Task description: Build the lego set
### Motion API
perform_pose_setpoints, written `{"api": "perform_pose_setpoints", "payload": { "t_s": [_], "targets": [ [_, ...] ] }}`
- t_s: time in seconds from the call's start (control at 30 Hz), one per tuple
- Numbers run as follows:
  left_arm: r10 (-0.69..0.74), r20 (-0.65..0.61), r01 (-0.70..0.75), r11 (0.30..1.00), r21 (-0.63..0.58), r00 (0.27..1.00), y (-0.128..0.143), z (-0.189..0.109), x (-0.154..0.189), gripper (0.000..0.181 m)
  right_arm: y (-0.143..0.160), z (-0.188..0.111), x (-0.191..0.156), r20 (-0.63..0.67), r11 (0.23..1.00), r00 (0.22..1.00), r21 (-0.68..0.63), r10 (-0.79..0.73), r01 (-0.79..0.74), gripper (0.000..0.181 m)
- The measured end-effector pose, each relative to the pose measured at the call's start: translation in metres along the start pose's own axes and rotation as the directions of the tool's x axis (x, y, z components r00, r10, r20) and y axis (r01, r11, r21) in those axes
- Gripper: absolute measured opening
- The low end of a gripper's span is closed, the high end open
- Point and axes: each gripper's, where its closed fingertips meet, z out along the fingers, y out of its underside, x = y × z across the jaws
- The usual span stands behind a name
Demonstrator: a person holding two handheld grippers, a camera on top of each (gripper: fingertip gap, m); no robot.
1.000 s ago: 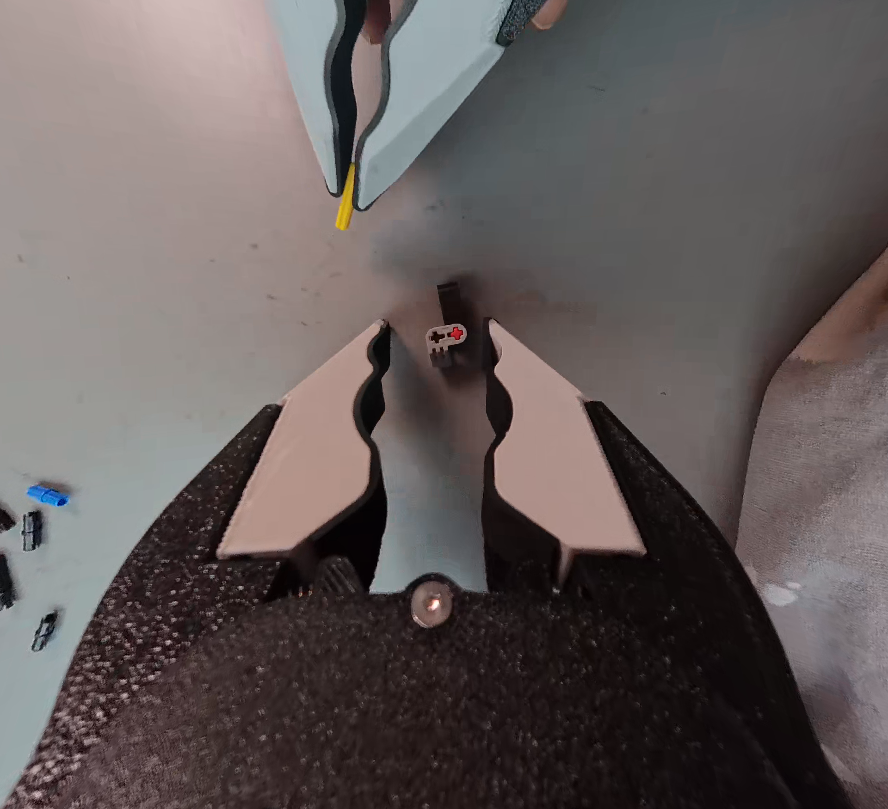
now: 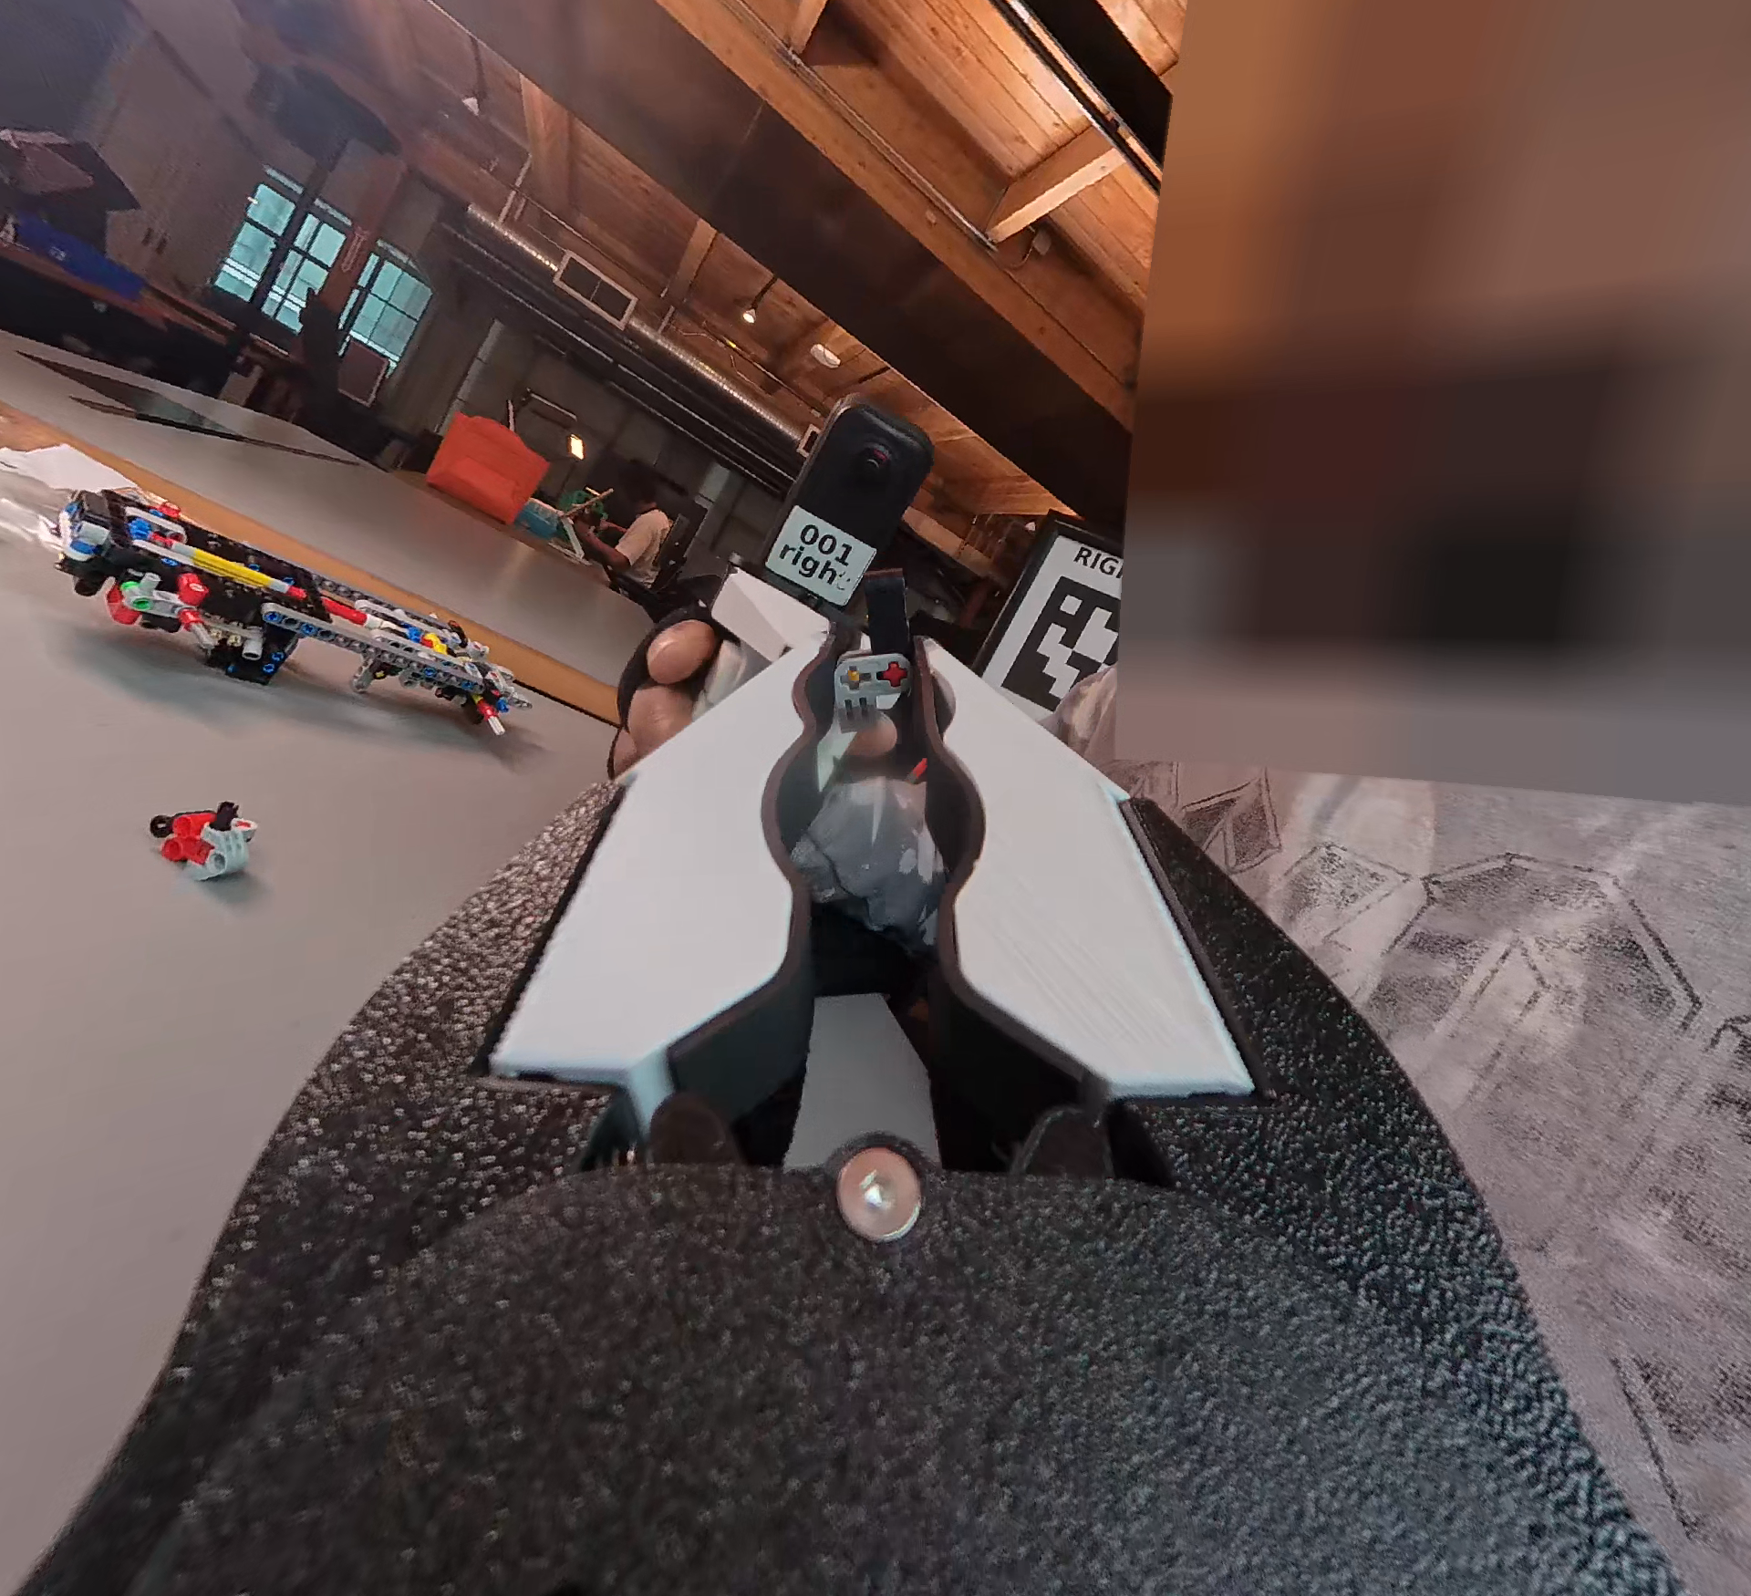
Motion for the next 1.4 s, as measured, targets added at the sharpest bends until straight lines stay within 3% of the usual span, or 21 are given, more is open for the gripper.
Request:
{"api": "perform_pose_setpoints", "payload": {
  "t_s": [0.03, 0.57, 0.8, 0.97, 1.4],
  "targets": [
    [0.014, 0.011, -0.014, 1.000, -0.013, 1.000, 0.001, -0.001, -0.001, 0.014, 0.000, 0.000, -0.001, 0.009, 1.000, 1.000, 0.002, 0.004, -0.004, 0.003],
    [0.045, 0.111, -0.035, 0.995, -0.094, 0.993, 0.010, -0.001, -0.012, 0.014, 0.005, -0.001, -0.001, -0.012, 0.999, 0.999, -0.028, -0.034, 0.034, 0.003],
    [-0.014, 0.210, 0.051, 0.984, -0.173, 0.978, 0.019, -0.005, -0.023, 0.014, 0.016, -0.002, 0.004, -0.063, 0.981, 0.985, -0.115, -0.162, 0.154, 0.002],
    [-0.087, 0.267, 0.132, 0.979, -0.155, 0.960, 0.021, -0.009, -0.031, 0.014, 0.022, 0.000, 0.009, -0.092, 0.972, 0.975, -0.140, -0.203, 0.189, 0.002],
    [-0.190, 0.262, 0.232, 0.963, -0.138, 0.946, 0.028, -0.013, -0.033, 0.013, 0.026, 0.002, 0.008, -0.085, 0.953, 0.956, -0.147, -0.279, 0.265, 0.000]
  ]
}}
